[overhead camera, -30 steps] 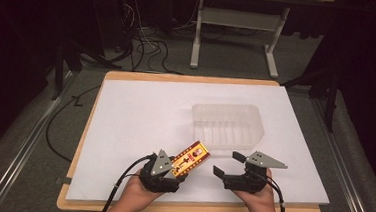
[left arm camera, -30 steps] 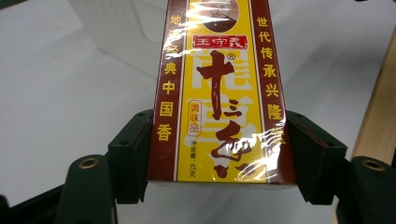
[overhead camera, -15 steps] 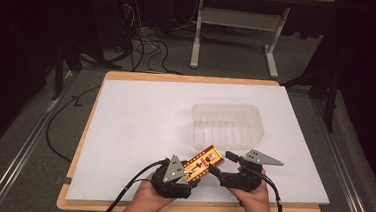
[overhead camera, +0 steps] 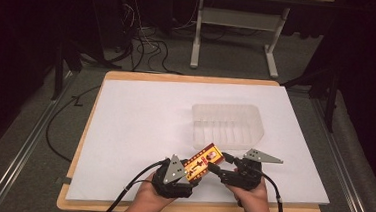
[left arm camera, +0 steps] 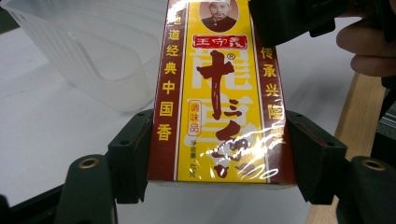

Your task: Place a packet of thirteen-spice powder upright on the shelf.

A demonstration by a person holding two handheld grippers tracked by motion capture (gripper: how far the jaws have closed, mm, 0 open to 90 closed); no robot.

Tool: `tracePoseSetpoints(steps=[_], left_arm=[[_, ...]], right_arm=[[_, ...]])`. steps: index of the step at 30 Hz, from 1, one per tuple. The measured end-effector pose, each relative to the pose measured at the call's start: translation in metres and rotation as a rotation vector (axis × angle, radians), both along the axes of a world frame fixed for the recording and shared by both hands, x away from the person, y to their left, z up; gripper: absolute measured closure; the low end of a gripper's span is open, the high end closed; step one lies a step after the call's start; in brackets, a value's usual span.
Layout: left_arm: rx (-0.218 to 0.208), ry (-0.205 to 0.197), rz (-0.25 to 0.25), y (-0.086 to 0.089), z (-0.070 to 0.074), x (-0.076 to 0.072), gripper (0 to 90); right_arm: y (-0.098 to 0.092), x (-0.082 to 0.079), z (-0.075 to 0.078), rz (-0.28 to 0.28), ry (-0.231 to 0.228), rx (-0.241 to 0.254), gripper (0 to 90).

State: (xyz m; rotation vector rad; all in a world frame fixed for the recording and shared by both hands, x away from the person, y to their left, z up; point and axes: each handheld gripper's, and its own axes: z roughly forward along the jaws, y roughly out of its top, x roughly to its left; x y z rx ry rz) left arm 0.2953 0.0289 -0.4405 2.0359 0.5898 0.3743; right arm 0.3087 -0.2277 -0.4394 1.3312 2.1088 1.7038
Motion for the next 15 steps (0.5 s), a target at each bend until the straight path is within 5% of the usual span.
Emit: tracePoseSetpoints(steps=[15], left_arm=[[0.008,0.023,-0.005,0.0003,-0.0027,0.0023,32.5]], right_arm=[[-0.0038,0.0029,-0.0016,0.017,0.053,0.064,39.9]])
